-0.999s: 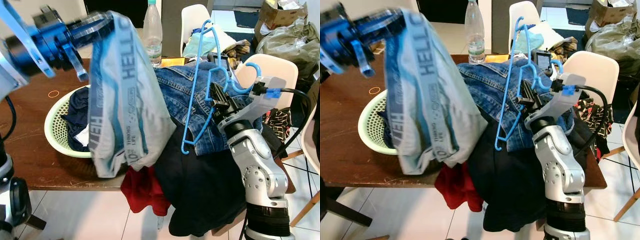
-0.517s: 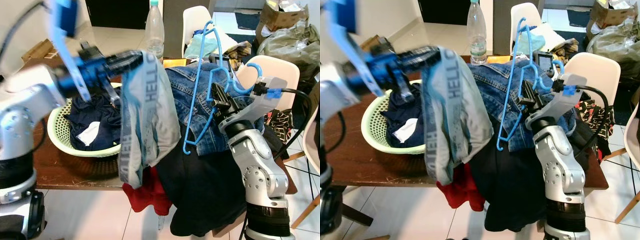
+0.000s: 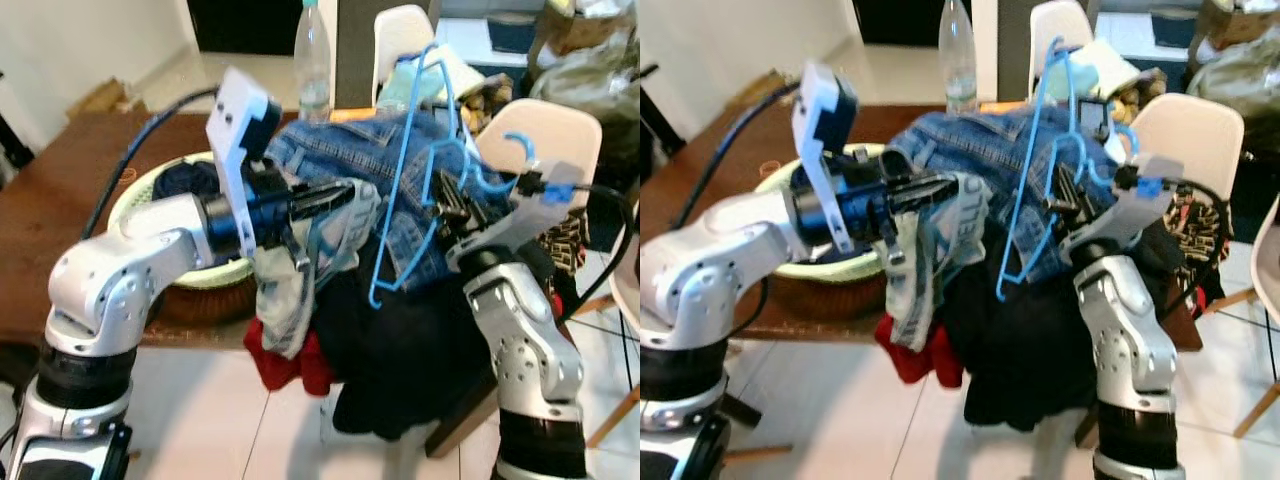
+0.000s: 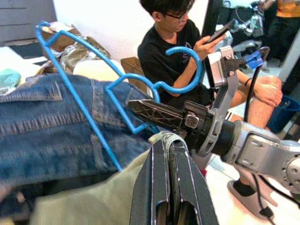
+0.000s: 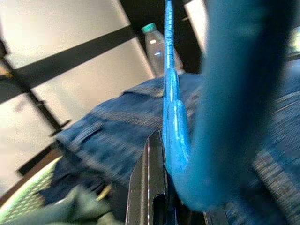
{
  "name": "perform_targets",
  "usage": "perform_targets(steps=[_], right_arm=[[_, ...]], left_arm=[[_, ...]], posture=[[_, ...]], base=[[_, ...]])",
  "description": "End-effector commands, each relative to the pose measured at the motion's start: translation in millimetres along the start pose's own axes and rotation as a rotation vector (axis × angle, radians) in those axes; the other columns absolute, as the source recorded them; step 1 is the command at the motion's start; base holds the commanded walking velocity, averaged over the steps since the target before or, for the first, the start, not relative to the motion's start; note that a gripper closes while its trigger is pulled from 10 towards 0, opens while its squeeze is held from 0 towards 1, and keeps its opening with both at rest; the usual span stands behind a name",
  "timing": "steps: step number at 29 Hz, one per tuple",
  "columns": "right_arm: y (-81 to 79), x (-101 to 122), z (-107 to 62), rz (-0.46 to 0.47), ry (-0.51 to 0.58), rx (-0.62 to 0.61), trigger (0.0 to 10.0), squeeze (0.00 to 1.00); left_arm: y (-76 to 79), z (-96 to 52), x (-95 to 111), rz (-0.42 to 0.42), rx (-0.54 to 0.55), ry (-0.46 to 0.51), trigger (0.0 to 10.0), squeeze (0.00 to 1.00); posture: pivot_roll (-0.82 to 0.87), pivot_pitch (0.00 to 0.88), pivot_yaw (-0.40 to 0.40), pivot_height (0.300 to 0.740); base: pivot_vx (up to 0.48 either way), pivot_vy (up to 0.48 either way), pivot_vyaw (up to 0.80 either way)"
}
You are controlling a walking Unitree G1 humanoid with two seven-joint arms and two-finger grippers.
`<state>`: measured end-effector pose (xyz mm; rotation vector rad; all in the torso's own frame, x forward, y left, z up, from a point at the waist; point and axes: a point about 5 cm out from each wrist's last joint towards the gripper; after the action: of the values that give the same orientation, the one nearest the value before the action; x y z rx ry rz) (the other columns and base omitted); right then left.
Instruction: Hang hanger
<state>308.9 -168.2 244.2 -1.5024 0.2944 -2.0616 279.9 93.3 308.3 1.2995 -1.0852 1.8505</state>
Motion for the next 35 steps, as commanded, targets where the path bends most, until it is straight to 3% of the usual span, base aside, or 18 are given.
perform_targets(steps=[1,5,10,16,18,23,29,31,34,35], right_arm=[[0.6,0.4,-3.3,0.014,0.001,0.008,10.0,0.00],[2.3,4.7,-5.4,0.017,0.015,0.017,10.0,0.00],[3.9,6.2,-6.1,0.022,0.021,0.013,10.0,0.00],[7.1,14.1,-8.8,0.095,0.059,0.025,10.0,0.00],[8.2,18.7,-11.4,0.158,0.078,0.049,10.0,0.00],[9.3,20.1,-12.9,0.182,0.083,0.059,10.0,0.00],[24.3,17.5,-16.9,0.135,0.064,-0.016,10.0,0.00],[38.2,10.7,-18.0,0.062,0.013,-0.107,10.0,0.00],[48.6,1.7,-21.0,0.009,-0.051,-0.170,10.0,0.00],[53.3,-3.9,-23.7,-0.022,-0.091,-0.197,10.0,0.00]], left_arm=[[8.0,3.3,-2.3,-0.001,-0.026,-0.003,10.0,0.00],[20.4,10.3,-9.8,-0.020,-0.056,-0.004,10.0,0.00],[24.2,12.3,-10.9,-0.026,-0.066,-0.001,10.0,0.00],[31.8,17.5,-10.1,-0.047,-0.090,0.017,10.0,0.00],[37.2,20.2,-8.5,-0.066,-0.115,0.031,10.0,0.00],[40.2,20.9,-8.9,-0.069,-0.122,0.032,10.0,0.00],[43.0,22.4,-12.4,-0.083,-0.130,0.031,10.0,0.00],[43.5,23.6,-15.8,-0.090,-0.128,0.026,10.0,0.00],[40.7,22.7,-27.1,-0.103,-0.103,-0.009,10.0,0.00],[38.0,20.8,-39.7,-0.092,-0.078,-0.059,10.0,0.00]], posture=[[0.07,0.137,0.046,0.740],[0.07,0.138,0.047,0.740],[0.06,0.140,0.048,0.740],[0.06,0.141,0.051,0.740],[0.06,0.143,0.054,0.740],[0.06,0.144,0.055,0.740],[0.06,0.144,0.055,0.740],[0.05,0.141,0.055,0.740],[0.05,0.141,0.055,0.740],[0.05,0.142,0.053,0.740]], base=[[-0.334,0.000,0.00],[-0.332,0.000,0.00],[-0.332,0.000,0.00],[-0.329,0.000,0.00],[-0.330,0.000,0.00],[-0.330,0.000,0.00],[-0.334,0.000,0.00],[-0.334,0.000,0.00],[-0.334,0.000,-0.80],[0.000,0.000,-0.80]])
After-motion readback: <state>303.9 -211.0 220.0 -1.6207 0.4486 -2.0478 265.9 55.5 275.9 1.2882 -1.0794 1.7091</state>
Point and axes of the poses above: a point about 5 cm out from each wrist's last joint towards the gripper, its own z axis pointing out of the wrist towards the gripper, its own x axis along the axis of the wrist's last joint, y = z × x, and after that the axes turned 10 degrees about z, right-handed
